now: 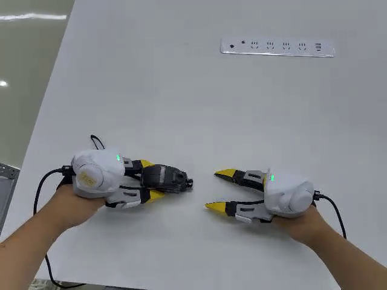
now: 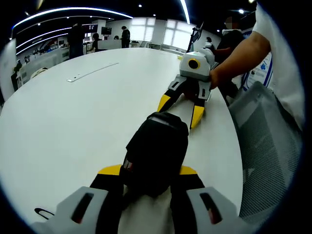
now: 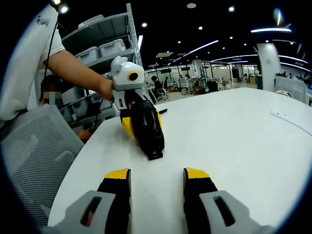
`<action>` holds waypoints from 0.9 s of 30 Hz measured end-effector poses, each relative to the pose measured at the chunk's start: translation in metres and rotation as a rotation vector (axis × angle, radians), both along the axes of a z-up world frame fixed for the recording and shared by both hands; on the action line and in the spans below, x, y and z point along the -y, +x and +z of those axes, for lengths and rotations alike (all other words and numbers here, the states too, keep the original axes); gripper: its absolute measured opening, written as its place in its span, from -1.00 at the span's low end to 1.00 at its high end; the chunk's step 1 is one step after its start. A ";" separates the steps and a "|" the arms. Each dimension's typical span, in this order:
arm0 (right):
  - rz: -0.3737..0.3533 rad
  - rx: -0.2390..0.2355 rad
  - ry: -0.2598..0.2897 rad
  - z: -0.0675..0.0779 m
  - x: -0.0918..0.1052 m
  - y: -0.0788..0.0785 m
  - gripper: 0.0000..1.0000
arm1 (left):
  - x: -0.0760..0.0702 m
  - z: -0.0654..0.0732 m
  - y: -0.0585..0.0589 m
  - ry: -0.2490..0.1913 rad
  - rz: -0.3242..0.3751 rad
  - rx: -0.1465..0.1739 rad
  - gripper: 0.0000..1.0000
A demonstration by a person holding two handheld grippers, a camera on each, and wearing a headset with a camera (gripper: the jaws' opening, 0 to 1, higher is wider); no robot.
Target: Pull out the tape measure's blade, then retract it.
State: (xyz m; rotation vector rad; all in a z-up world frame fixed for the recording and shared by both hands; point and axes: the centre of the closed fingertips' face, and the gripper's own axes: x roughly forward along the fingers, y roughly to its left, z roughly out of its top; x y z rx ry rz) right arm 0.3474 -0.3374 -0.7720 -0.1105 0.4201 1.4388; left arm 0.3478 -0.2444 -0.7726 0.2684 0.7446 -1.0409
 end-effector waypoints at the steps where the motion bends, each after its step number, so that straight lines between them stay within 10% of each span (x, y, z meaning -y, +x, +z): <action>1: -0.002 -0.002 0.001 0.000 -0.001 0.001 -0.14 | 0.000 0.000 0.000 0.000 0.001 0.000 -0.33; 27: 0.070 0.055 -0.005 -0.003 -0.034 0.000 -0.34 | 0.000 0.001 -0.001 0.014 -0.008 -0.004 -0.33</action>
